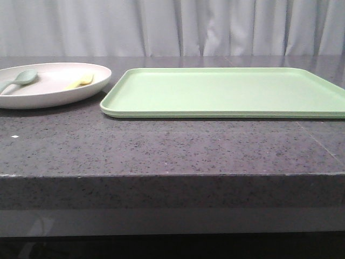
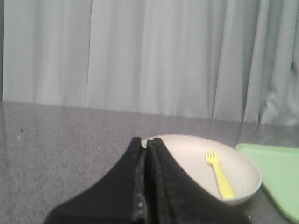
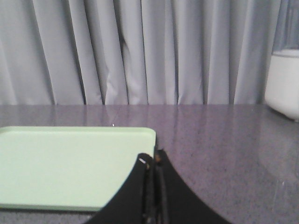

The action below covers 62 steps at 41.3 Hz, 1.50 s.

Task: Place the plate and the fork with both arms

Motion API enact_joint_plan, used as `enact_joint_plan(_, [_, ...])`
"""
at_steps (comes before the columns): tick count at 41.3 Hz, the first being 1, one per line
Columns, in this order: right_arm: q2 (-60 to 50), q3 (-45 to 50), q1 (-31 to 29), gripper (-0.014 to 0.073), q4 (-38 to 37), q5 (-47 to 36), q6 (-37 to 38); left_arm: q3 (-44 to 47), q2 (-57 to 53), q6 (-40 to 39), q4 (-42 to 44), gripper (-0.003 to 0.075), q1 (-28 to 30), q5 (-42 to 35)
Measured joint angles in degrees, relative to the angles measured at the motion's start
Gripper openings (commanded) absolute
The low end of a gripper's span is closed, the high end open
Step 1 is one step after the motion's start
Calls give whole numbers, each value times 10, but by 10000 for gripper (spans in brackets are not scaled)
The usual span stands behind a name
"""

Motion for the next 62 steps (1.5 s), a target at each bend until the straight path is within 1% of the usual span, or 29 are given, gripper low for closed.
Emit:
enact_joint_plan(6, [13,-98,0,-88,0,73,0,-113,26,0,0,-20,0,69])
enact_joint_plan(12, [73,-191,0,-88,0,146,0,-212,92,0,0,-20,0,160])
enact_joint_plan(15, [112,-227,0,-88,0,187,0,-245,127,0,0,-20,0,210])
enact_joint_plan(19, [157,-258,0,-88,0,228,0,-266,166,0,0,-20,0,244])
enact_joint_plan(25, [214,-268,0,-88,0,251,0,-268,203,0,0,-20,0,264])
enact_joint_plan(31, [253,-268,0,-88,0,257,0,-268,223,0,0,-20,0,265])
enact_joint_plan(51, [269,-268,0,-82,0,257,0,-268,228,0,0,-19,0,267])
enact_joint_plan(54, [269,-268,0,-27,0,257,0,-268,228,0,0,8,0,267])
enact_joint_plan(56, [269,-268,0,62,0,257,0,-268,228,0,0,69,0,267])
enact_joint_plan(57, [269,-268,0,130,0,257,0,-268,228,0,0,120,0,267])
enact_joint_plan(58, [269,-268,0,223,0,257,0,-268,228,0,1,198,0,267])
enact_joint_plan(59, [269,-268,0,279,0,257,0,-268,228,0,4,250,0,267])
enact_joint_plan(60, [269,-268,0,353,0,257,0,-268,228,0,6,321,0,267])
enact_joint_plan(62, [270,-268,0,463,0,257,0,-268,228,0,14,439,0,267])
